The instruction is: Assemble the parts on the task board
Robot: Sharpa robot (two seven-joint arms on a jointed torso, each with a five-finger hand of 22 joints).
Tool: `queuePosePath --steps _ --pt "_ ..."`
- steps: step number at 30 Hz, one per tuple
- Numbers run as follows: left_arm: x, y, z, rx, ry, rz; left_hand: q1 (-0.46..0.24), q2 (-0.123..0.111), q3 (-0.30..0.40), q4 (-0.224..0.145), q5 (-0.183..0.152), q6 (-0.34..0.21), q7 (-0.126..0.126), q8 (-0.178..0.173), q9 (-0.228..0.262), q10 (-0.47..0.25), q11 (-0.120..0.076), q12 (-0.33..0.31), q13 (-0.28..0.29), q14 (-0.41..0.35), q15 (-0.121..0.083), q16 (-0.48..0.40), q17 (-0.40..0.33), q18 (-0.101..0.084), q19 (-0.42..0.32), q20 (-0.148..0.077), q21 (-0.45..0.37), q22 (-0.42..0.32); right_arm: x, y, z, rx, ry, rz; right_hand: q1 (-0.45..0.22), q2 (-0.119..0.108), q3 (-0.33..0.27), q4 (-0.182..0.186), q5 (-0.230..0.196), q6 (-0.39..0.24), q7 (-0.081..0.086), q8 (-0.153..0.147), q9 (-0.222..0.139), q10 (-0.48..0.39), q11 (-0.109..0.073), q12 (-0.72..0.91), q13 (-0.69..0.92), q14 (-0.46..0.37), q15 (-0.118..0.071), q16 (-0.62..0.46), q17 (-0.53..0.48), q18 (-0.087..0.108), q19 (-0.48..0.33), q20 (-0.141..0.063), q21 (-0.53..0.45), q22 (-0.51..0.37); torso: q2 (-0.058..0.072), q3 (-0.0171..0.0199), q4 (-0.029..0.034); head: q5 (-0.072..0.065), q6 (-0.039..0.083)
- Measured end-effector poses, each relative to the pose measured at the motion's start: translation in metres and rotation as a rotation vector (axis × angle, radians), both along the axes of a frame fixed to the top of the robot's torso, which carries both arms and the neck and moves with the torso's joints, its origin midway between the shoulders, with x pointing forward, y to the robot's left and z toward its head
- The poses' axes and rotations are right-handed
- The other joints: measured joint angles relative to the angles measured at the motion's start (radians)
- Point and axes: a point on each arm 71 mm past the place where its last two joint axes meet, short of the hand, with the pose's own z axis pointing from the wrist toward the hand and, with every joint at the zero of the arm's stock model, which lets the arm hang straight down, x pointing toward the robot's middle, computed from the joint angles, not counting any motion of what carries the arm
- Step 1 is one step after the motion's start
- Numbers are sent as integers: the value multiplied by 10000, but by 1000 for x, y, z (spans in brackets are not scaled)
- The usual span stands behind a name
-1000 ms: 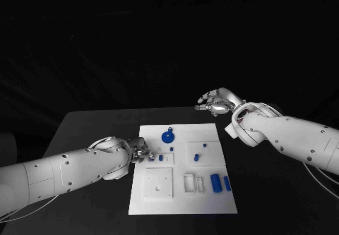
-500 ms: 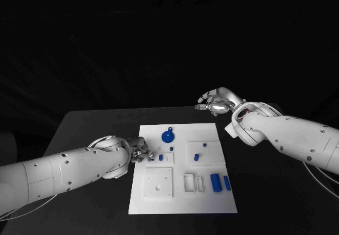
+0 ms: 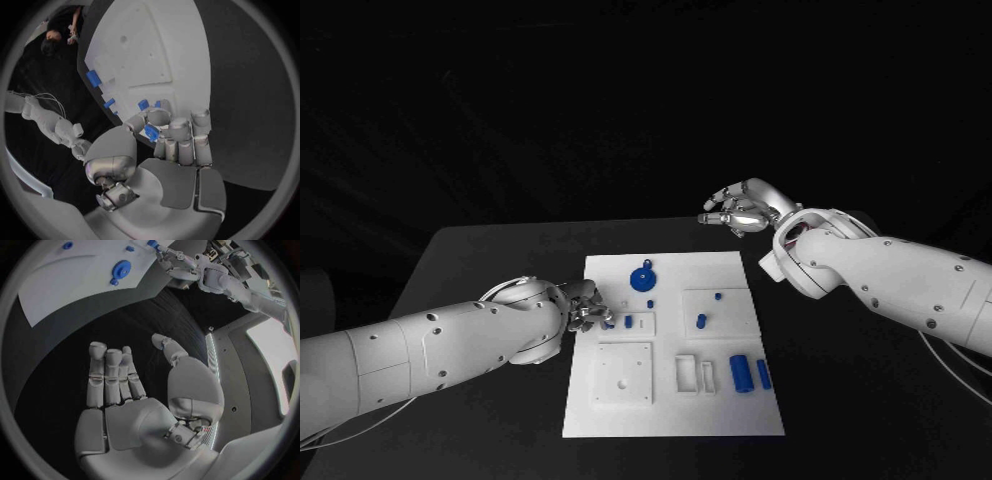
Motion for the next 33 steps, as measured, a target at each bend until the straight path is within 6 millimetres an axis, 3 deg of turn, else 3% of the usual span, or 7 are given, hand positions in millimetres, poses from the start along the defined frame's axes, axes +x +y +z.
queuePosePath --steps 11,14,18,33 --pt "1 2 0 75 27 26 -14 13 -14 -11 23 41 -4 51 10 2 2 10 13 23 -24 33 11 0 0 0 4 2 0 0 0 -1 1 -1 0 0 0 0 0 -7 -7 0 0 0 0 -1 1 -1 0 0 -10 0 -2 2 0 8 1 10 -3 14 8" --pt "1 3 0 98 47 30 -78 78 -23 -32 467 46 -7 125 -5 -1 -1 98 56 29 -29 77 40 0 0 0 72 8 0 0 0 -2 1 -4 0 0 0 0 0 -7 -7 0 0 0 0 -1 -9 -1 0 0 -10 -1 -2 2 0 7 1 11 -3 12 7" --pt "1 4 0 112 62 32 -136 136 -24 -58 618 48 -7 128 -21 -34 -34 98 68 29 -29 77 48 0 0 0 77 7 0 -1 0 -3 1 -7 0 0 0 0 0 -8 -8 0 0 0 0 -1 -9 -1 0 0 -10 0 -3 3 0 7 1 11 -3 8 -4" --pt "1 3 0 133 59 15 -210 209 -25 -115 664 49 -6 184 -51 -35 -34 147 79 29 -30 116 58 0 0 0 77 5 0 0 0 -2 2 -4 0 0 0 0 0 -9 -9 8 1 0 0 41 -10 -1 1 0 -9 0 -5 5 0 5 1 6 0 23 13"
